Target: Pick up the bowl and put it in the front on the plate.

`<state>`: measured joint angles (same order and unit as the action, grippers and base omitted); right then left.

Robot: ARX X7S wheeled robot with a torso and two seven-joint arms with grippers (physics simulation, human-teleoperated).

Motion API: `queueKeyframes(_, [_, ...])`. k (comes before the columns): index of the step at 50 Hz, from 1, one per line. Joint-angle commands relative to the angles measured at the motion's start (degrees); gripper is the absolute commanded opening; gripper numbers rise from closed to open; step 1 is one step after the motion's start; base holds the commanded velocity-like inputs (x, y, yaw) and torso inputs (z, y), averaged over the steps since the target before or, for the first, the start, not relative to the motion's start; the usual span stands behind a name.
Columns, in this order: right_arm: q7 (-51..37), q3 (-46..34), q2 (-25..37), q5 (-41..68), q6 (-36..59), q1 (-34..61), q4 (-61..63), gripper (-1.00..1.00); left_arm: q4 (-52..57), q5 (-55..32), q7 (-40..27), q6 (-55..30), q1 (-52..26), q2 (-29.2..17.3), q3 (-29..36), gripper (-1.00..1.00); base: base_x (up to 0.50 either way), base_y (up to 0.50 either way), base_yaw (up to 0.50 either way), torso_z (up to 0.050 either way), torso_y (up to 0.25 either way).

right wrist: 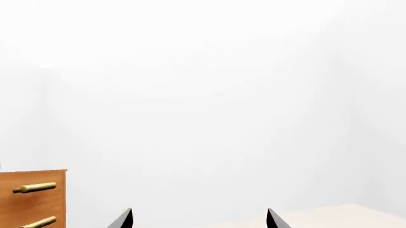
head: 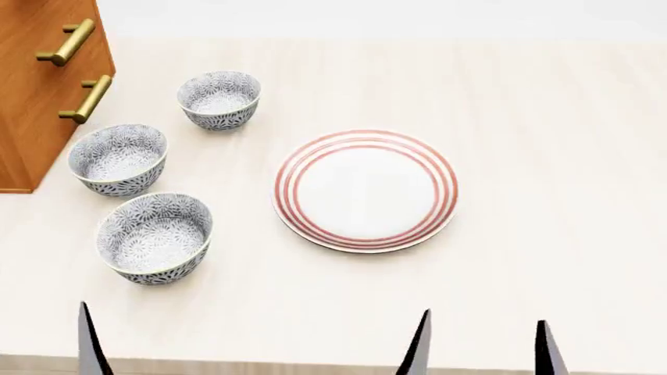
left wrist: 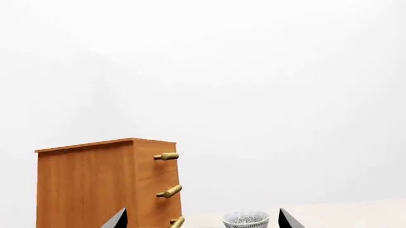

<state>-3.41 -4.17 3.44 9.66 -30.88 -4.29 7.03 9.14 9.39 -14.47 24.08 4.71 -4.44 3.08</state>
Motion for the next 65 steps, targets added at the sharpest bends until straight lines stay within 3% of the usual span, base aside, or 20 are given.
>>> queueKeyframes(1, [0.42,-0.07,0.23,2.72,-13.42,-1.29,2.51,1.0,5.1,7.28,-5.22,9.83,2.24,-0.45,-0.81,1.0,0.0,0.0,0.0,0.0,0.0])
queueKeyframes(65, [-2.36,-4.95,4.63,3.39,-12.69,-0.59,1.58,1.0,4.7,7.01,-9.53,6.17,1.7,-4.09,3.58,1.0,0.44,0.0,0.0,0.0,0.0])
